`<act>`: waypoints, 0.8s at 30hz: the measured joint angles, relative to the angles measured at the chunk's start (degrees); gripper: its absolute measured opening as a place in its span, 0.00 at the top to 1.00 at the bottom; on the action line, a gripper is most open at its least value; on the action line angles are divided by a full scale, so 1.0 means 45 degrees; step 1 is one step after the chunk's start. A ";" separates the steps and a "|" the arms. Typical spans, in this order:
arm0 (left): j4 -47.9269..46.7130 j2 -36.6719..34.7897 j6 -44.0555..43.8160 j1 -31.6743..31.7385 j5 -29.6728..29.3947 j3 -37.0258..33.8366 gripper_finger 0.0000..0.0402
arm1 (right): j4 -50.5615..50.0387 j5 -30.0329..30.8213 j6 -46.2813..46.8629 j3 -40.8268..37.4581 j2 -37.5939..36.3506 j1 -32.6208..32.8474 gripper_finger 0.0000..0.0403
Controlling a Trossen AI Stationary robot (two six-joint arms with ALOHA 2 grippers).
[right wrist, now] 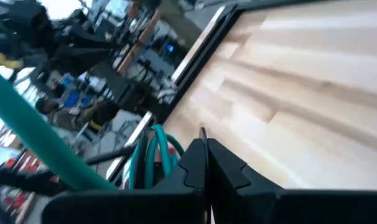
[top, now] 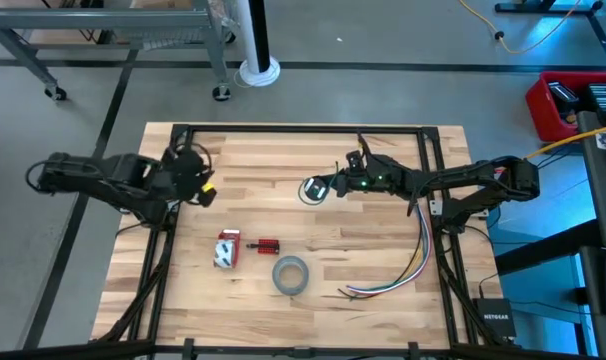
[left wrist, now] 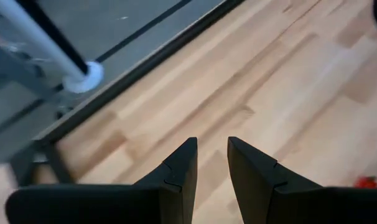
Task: Coil cords
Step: Coil the green wire onto the spool
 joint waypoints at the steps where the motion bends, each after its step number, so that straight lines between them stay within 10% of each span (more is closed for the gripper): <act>1: 0.0448 -0.0374 -0.0094 -0.0211 0.0005 -0.0498 0.80 | -0.0031 -0.0253 0.0031 -0.0050 0.0000 0.0000 0.99; 16: 0.8608 -0.4248 0.2007 -0.1733 0.0579 -0.7103 0.80 | 0.0102 -0.1335 0.0380 -0.0562 0.0000 -0.0303 0.99; 24: 1.5957 -0.5798 0.6362 -0.1638 0.1757 -1.0431 0.80 | 0.0411 -0.2447 0.0433 -0.0562 0.0000 -0.0786 0.99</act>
